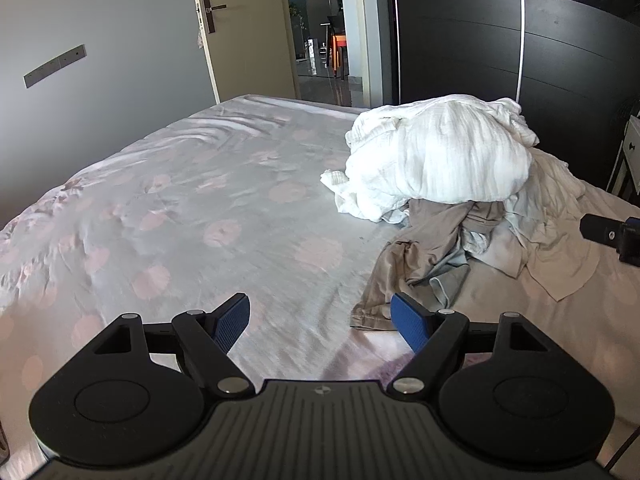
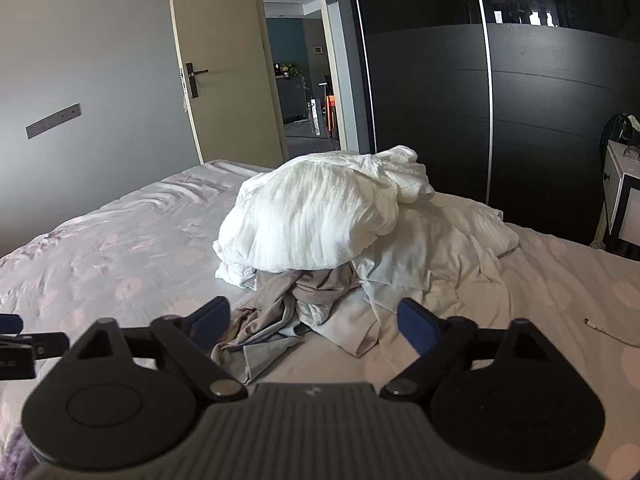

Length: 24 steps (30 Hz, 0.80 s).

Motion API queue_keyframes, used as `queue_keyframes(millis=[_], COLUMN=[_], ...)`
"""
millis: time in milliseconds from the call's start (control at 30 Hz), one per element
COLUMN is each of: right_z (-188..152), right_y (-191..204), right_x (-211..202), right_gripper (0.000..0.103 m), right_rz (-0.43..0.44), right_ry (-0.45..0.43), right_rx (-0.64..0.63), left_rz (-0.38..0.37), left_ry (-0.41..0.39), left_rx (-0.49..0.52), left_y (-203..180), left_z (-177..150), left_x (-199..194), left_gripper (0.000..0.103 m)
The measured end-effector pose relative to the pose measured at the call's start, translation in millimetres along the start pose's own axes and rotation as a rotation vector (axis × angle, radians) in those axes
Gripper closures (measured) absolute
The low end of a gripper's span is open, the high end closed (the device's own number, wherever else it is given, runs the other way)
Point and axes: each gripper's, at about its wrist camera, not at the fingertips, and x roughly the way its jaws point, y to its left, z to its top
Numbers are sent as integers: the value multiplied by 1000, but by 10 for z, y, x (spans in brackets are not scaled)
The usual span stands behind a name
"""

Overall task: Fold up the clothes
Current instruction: 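Grasp the white gauze garment with the right tool and lift it from the heap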

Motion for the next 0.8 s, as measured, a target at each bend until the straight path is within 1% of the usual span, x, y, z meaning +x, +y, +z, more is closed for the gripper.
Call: queue_keyframes(millis=[33,67,167,200,267,333,400,467,533,567,600,633,700,767,800], right_z=[50,96,220,265,354,438,522,595,646,663,679,703,761,863,925], right_y=[-51,-89,-168,-185,-220,-254,-292,-332,-374,-385,-395,-384,-283,-145,-57], right_x=[119,240,594,726,990,1230,1469,1692,1887,1949,2010,2037,1976,1864,1797], right_gripper=[28,30,32,36,40,41,45,47,55,68,85,89,96,97,97], right_rz=[-9,-17,-15,-19,-27,-36,-45,-52,-52,-43,-33,-32,-26,6,38], right_ry=[12,20,47,58,82,95,111,131,160,174,188,188,153,101,76], right_rx=[3,1,-9,-11,-16,-8,3,20,45,57,69,67,30,-13,-32], left_rz=[9,14,30,36,54,72,88,100,108,115,122,130,143,160,167], left_ry=[5,13,39,48,67,87,109,131,153,161,168,175,181,184,183], left_rx=[-5,-12,-34,-40,-56,-79,-110,-137,-158,-167,-173,-180,-185,-190,-196], left_y=[47,93,232,280,380,486,595,689,771,811,847,883,949,1010,1039], left_z=[30,56,122,141,166,182,184,177,166,159,150,141,122,101,94], left_x=[52,105,286,356,490,614,718,804,879,898,905,912,898,870,850], left_gripper=[26,26,26,26,26,26,26,26,27,27,27,27,27,27,28])
